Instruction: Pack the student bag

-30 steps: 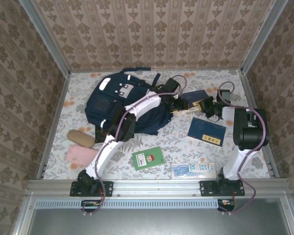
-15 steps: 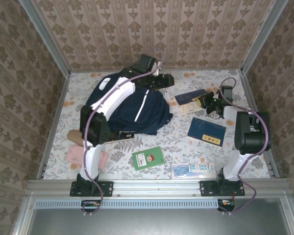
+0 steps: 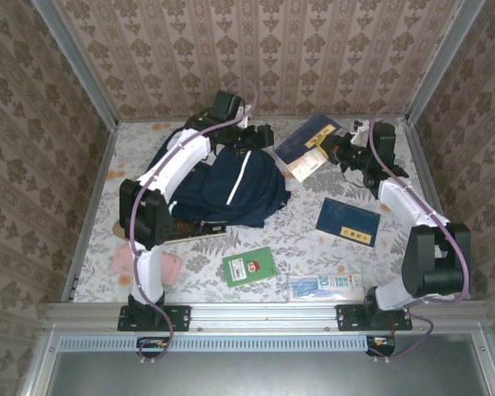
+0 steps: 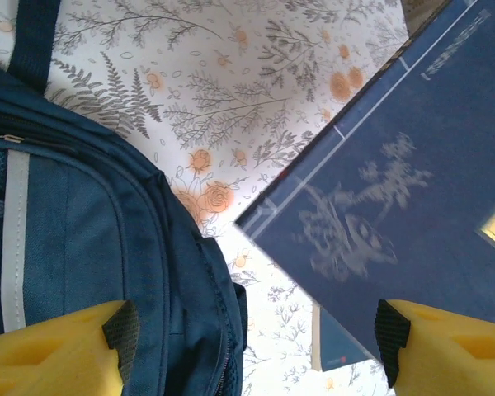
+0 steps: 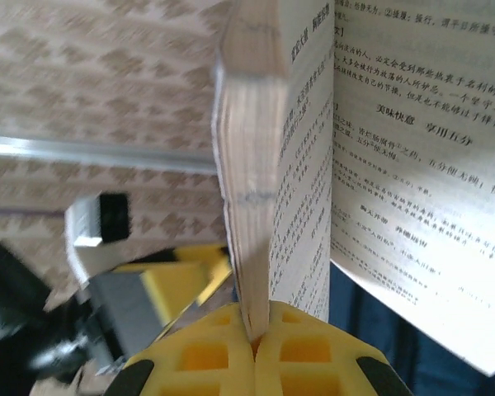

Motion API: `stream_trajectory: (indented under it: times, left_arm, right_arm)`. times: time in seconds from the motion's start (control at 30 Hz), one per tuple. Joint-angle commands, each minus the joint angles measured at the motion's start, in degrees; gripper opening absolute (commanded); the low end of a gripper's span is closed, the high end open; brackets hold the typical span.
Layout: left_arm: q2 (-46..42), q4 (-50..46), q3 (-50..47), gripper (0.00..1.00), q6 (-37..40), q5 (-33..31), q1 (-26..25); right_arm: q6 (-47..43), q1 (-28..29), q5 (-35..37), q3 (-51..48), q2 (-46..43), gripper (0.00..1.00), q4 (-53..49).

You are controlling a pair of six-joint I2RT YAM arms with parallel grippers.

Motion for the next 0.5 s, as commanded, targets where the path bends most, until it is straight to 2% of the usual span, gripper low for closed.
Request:
stream_trajectory:
  times: [0.0, 0.1, 0.2, 0.47]
  left_arm:
    - [-0.7, -0.2, 0.6, 0.78, 3.0, 4.3, 1.0]
    - [-1.1, 7.5, -3.8, 0.77, -0.5, 13.5, 2.2]
    - [-1.1, 15.1, -7.7, 0.75, -5.5, 20.0, 2.7]
    - [-2.2, 33.3, -16.7, 0.72, -18.4, 27.8, 2.9]
  right_arm:
    - [-0.3, 1.8, -5.0, 1.5, -2.4, 0.00, 3.1]
    - [1.9, 3.2, -6.1, 0.0, -3.3, 0.00, 6.8]
    - [4.3, 4.5, -8.0, -1.2, -3.0, 0.00, 10.7]
    - [8.0, 4.7, -7.2, -3.7, -3.8, 0.00, 15.8]
